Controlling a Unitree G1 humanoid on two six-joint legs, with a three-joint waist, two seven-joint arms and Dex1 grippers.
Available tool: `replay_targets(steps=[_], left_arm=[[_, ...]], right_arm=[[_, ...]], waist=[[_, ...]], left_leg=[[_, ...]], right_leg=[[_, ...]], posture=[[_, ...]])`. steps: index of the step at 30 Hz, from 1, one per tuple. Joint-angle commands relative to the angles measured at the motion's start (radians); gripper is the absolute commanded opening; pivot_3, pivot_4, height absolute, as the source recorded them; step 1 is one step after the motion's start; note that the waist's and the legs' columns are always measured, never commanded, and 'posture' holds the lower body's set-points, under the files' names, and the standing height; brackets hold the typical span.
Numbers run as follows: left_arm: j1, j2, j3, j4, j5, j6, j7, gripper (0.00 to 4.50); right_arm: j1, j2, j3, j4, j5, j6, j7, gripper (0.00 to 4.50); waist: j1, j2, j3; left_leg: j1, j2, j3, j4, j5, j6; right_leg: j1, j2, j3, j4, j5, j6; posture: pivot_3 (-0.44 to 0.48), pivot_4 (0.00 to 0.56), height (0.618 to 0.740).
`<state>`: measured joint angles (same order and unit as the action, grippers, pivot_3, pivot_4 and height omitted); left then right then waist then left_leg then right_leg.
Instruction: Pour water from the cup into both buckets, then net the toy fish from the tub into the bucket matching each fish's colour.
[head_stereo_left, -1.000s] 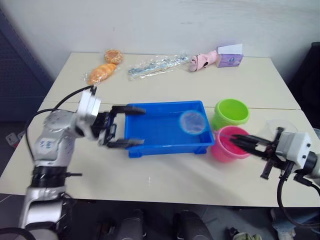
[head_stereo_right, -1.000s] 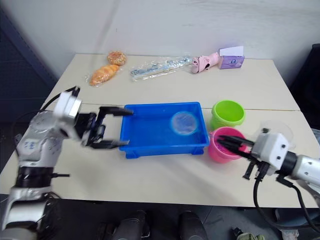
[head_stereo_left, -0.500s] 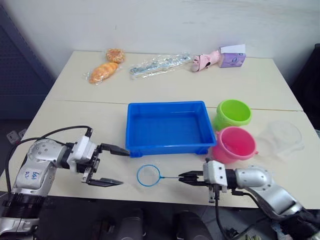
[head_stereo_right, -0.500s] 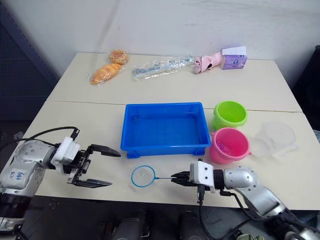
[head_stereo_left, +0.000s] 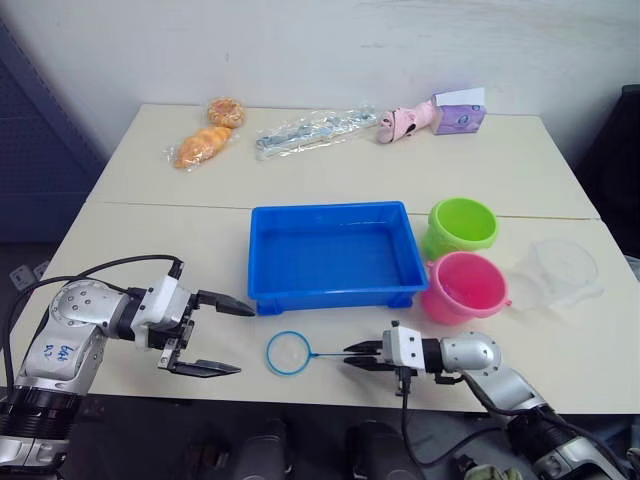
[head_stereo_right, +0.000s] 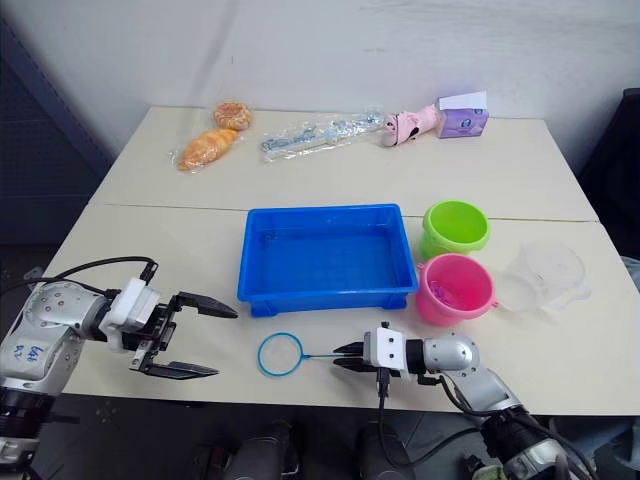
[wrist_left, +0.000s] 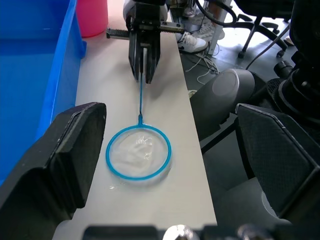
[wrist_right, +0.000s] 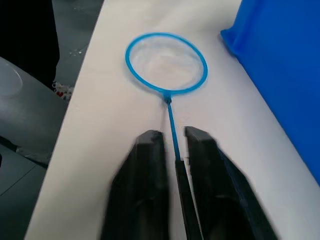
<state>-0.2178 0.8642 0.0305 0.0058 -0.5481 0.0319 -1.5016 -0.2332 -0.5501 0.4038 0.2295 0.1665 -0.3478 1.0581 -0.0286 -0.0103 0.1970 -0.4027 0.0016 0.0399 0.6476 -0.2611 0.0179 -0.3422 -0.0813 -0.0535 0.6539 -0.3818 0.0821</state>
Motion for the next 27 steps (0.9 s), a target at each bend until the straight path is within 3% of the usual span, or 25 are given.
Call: replay_targets(steps=[1, 4, 6, 10, 13, 16, 19, 22, 27], left_arm=[[-0.01, 0.015, 0.03, -0.006, -0.025, 0.026, -0.033, 4.5], [-0.001, 0.034, 0.061, 0.043, -0.014, 0.019, -0.031, 4.5], [0.003, 0.041, 0.087, 0.076, 0.006, 0.005, -0.001, 4.5], [0.083, 0.088, 0.147, 0.139, 0.099, -0.085, 0.04, 4.5], [0.142, 0.103, 0.185, 0.183, 0.135, -0.156, 0.048, 4.5], [0.182, 0.105, 0.222, 0.265, 0.156, -0.223, 0.062, 4.5], [0.19, 0.1, 0.241, 0.332, 0.176, -0.271, 0.089, 4.5], [0.177, 0.094, 0.239, 0.368, 0.187, -0.29, 0.114, 4.5], [0.197, 0.087, 0.23, 0.355, 0.191, -0.295, 0.127, 4.5]], right_arm=[[0.01, 0.004, -0.06, -0.072, 0.062, 0.016, 0.019, 2.36], [0.066, -0.068, -0.111, -0.242, 0.132, 0.059, 0.059, 3.96], [0.122, -0.136, -0.161, -0.369, 0.179, 0.101, 0.075, 4.44], [0.361, -0.284, -0.394, -0.649, 0.307, 0.19, 0.045, 4.44], [0.537, -0.327, -0.57, -0.762, 0.4, 0.234, 0.046, 4.44], [0.709, -0.258, -0.802, -0.804, 0.447, 0.193, 0.025, 4.44], [0.877, -0.241, -1.008, -0.749, 0.454, 0.148, 0.157, 4.44], [0.897, -0.23, -1.11, -0.66, 0.439, 0.103, 0.192, 4.44], [0.867, -0.227, -1.103, -0.631, 0.423, 0.102, 0.207, 4.44]], waist=[[0.0, 0.0, 0.0], [0.001, 0.0, 0.0], [0.002, 0.002, 0.001], [0.004, 0.003, 0.001], [0.005, 0.003, 0.001], [0.005, 0.002, 0.0], [0.006, 0.002, 0.0], [0.005, -0.001, -0.002], [0.0, -0.001, -0.002]], left_leg=[[0.0, 0.0, 0.0, 0.0, 0.0, 0.0], [0.0, 0.0, 0.0, 0.0, 0.0, 0.0], [0.0, 0.0, 0.0, 0.0, -0.001, 0.001], [0.0, 0.0, 0.0, -0.001, -0.005, 0.005], [0.0, 0.0, 0.0, -0.002, -0.006, 0.004], [0.0, 0.0, 0.0, -0.001, -0.006, 0.005], [0.0, 0.0, 0.0, -0.003, -0.007, 0.005], [0.001, 0.0, 0.0, -0.004, -0.007, 0.005], [0.001, 0.001, 0.0, -0.006, -0.007, 0.005]], right_leg=[[0.0, 0.0, 0.0, 0.0, 0.0, 0.0], [0.0, 0.0, 0.0, 0.0, 0.0, 0.0], [0.0, 0.0, 0.0, 0.0, 0.0, 0.0], [0.0, -0.001, 0.0, -0.001, 0.0, 0.0], [0.001, -0.001, -0.001, -0.003, -0.001, -0.001], [0.002, -0.001, -0.001, -0.003, -0.001, -0.001], [0.002, -0.001, 0.0, -0.005, -0.001, -0.001], [0.003, -0.001, 0.0, -0.008, -0.001, -0.001], [0.002, -0.001, 0.0, -0.009, -0.001, -0.001]], posture=[[0.0, 0.15, 0.74], [0.0, 0.15, 0.74], [0.0, 0.15, 0.74], [0.0, 0.15, 0.74], [0.0, 0.15, 0.74], [0.0, 0.15, 0.74], [0.0, 0.15, 0.74], [0.0, 0.15, 0.74], [0.0, 0.15, 0.74]])
